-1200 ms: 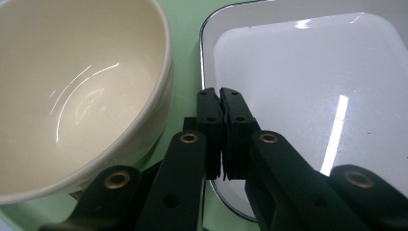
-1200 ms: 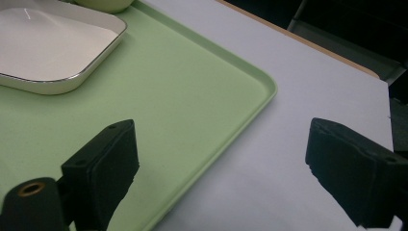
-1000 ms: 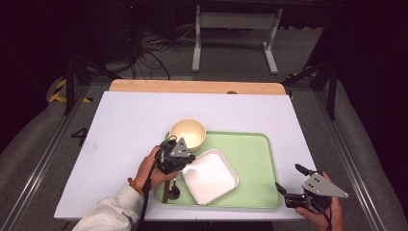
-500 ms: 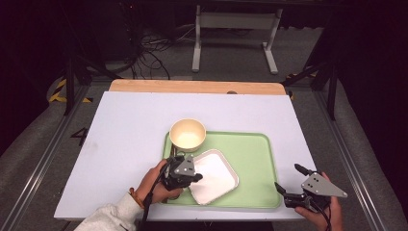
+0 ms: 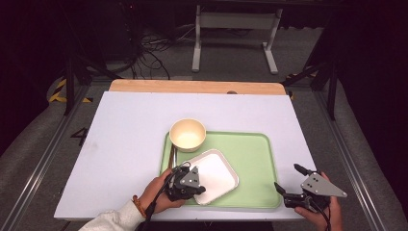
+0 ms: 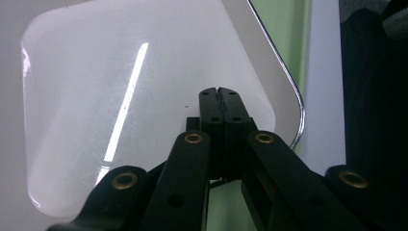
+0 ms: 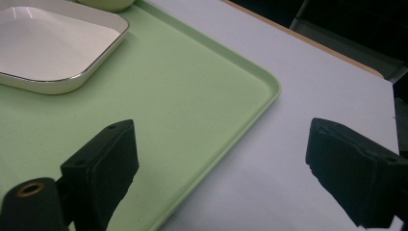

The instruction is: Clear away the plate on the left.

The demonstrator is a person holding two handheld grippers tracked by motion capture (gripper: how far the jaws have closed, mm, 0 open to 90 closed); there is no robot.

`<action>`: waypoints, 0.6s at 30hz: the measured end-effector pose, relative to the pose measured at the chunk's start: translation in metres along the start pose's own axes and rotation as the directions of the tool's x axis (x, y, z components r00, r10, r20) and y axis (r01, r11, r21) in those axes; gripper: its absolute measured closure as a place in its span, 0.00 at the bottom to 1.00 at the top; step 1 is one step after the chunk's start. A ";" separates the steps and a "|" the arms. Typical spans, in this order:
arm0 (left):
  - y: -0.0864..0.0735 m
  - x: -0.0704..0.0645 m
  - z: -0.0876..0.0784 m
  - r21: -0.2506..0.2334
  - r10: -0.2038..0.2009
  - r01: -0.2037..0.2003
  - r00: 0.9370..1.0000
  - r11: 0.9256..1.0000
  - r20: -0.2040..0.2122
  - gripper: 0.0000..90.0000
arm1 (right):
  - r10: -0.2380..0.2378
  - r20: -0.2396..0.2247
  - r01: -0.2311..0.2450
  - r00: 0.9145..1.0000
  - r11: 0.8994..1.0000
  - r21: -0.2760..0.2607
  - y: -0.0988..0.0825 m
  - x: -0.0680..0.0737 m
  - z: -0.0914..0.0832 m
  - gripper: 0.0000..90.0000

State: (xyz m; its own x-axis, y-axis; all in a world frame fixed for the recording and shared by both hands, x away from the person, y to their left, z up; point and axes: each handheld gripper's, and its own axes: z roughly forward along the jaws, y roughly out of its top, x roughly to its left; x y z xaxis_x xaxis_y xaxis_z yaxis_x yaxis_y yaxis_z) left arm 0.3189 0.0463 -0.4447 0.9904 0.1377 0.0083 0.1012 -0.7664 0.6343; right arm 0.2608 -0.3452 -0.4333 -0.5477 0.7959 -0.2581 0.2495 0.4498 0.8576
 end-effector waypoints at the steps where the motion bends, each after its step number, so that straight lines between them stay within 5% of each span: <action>1: -0.001 -0.001 0.000 0.004 0.002 -0.002 1.000 1.000 0.008 1.00 | -0.001 0.000 0.001 1.000 1.000 0.000 0.000 0.000 0.000 0.13; 18: -0.017 -0.001 -0.012 0.003 -0.031 0.031 0.999 1.000 0.025 1.00 | -0.002 -0.003 0.002 1.000 1.000 0.004 0.000 0.000 0.001 0.13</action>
State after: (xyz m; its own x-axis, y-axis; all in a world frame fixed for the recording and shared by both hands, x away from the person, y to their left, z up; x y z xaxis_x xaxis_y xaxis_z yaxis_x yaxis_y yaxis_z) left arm 0.3148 0.0665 -0.4466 0.9888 0.1461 -0.0308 0.1325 -0.7633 0.6323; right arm 0.2613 -0.3449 -0.4336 -0.5507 0.7938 -0.2582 0.2520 0.4529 0.8552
